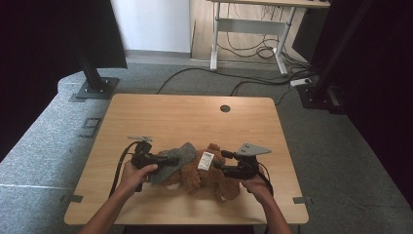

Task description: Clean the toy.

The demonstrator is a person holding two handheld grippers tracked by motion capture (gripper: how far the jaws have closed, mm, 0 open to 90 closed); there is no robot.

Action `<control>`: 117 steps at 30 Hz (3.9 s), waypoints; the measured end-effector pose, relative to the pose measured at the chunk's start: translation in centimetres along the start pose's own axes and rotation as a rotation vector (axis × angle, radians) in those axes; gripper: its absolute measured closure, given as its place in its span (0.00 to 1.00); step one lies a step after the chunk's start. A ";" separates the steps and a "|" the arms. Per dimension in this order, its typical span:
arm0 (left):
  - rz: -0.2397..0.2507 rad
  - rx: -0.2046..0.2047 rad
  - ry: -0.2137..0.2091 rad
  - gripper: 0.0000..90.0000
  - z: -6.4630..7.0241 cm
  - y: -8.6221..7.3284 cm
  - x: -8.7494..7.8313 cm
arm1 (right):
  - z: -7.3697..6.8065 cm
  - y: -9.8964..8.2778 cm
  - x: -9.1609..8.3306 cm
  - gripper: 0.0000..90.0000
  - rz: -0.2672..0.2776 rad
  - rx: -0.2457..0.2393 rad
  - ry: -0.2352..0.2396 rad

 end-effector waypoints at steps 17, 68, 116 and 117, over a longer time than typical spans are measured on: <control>-0.010 0.021 -0.037 0.86 0.8 -1.9 -0.5 | -3.4 -2.9 1.1 0.42 -0.030 -0.031 -0.016; -0.030 0.019 -0.044 0.85 1.0 -1.5 0.9 | -6.1 -7.4 1.6 0.64 -0.197 -0.118 -0.027; 0.029 0.057 0.038 0.86 -1.1 3.7 4.8 | -0.9 -7.1 3.3 0.70 -0.186 -0.098 -0.262; 0.024 0.050 0.034 0.86 -0.9 4.1 4.8 | -0.8 -7.1 3.4 0.70 -0.187 -0.094 -0.264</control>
Point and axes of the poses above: each handheld gripper's, and its own axes: x roughly forward along the jaws, y roughly out of its top, z roughly to its right, the point moved 7 cm from there along x, roughly forward along the jaws, and after that the axes turned 11 degrees about -x, right-handed, at the moved point
